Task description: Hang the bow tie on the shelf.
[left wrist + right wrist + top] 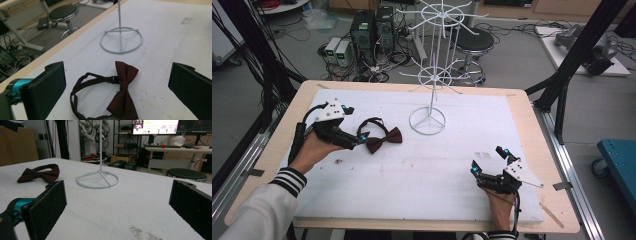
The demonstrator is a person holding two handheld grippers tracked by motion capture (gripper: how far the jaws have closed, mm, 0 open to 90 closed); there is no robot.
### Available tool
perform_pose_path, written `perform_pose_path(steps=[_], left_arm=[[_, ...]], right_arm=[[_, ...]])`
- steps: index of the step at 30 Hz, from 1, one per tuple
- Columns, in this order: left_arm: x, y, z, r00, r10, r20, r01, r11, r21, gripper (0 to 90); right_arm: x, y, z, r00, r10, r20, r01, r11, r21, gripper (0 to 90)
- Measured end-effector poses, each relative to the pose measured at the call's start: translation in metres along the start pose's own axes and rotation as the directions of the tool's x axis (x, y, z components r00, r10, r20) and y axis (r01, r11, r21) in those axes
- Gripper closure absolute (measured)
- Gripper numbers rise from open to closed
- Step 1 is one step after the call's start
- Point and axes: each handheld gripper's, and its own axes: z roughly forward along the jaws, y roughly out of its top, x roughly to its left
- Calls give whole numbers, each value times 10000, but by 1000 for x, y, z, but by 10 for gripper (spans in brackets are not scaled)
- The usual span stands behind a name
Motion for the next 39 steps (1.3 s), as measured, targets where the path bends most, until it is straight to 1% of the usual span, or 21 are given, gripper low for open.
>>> perform_pose_path(steps=[1,3,6,7,8,9,12,13,15,16,17,20,23,28,29,32,34,35,36,37,39], left_arm=[[1,4,4,10000,74,10,-74,9996,275,17],[1,6,6,10000,53,46,-55,9995,315,17],[3,10,13,9995,162,258,-183,9966,808,17],[4,14,18,9989,297,376,-340,9921,1210,17],[4,14,18,9989,297,376,-340,9921,1210,17],[2,16,23,9977,573,367,-621,9876,1441,18],[1,16,30,9965,723,424,-783,9839,1605,18],[0,16,33,9958,763,501,-843,9797,1817,18],[-1,15,40,9947,776,673,-903,9729,2128,17],[-1,15,43,9946,770,701,-907,9711,2206,18],[-1,15,50,9926,889,823,-1068,9626,2489,17],[-1,15,57,9921,861,914,-1072,9597,2598,17],[0,12,69,9917,610,1131,-912,9543,2846,18],[-1,7,86,9877,581,1453,-1056,9328,3446,18],[-2,7,89,9868,607,1503,-1120,9256,3617,18],[-5,5,94,9873,570,1481,-1097,9193,3780,17],[-6,4,97,9866,807,1416,-1318,9063,4017,18],[-6,3,98,9860,770,1481,-1319,9031,4087,18],[-5,3,98,9852,777,1525,-1361,8959,4229,18],[-5,1,100,9871,653,1459,-1233,8916,4356,18],[-4,0,101,9877,633,1429,-1208,8892,4413,18]], right_arm=[[0,0,0,10000,-3,-8,3,10000,6,5],[-1,0,0,10000,-82,10,83,10000,-47,5],[0,0,0,10000,3,-2,-3,10000,3,5],[0,0,0,10000,12,-12,-12,10000,11,5],[-1,0,0,10000,-28,-16,28,10000,-46,5],[-1,0,0,10000,-15,-18,14,10000,-51,5],[0,0,0,10000,29,-25,-29,10000,12,5],[-1,0,0,10000,-62,10,62,10000,-44,5],[0,0,0,10000,19,2,-19,10000,10,5],[0,0,0,10000,-42,12,42,10000,-25,5],[0,0,0,10000,-22,-8,22,10000,3,6],[0,0,0,10000,7,-1,-7,10000,6,5],[0,0,0,10000,-1,-4,1,10000,-6,5],[-1,0,0,10000,20,9,-20,10000,-35,5],[-1,0,0,10000,7,-20,-7,10000,-51,5],[-1,0,0,10000,46,-5,-46,10000,-28,5],[-1,0,0,10000,44,-7,-44,10000,-31,5],[-1,0,0,10000,42,4,-42,10000,-44,5],[-1,0,0,10000,42,4,-42,10000,-44,5],[-1,0,0,10000,44,5,-44,10000,-36,5],[-1,0,0,10000,40,3,-40,10000,-38,5]])
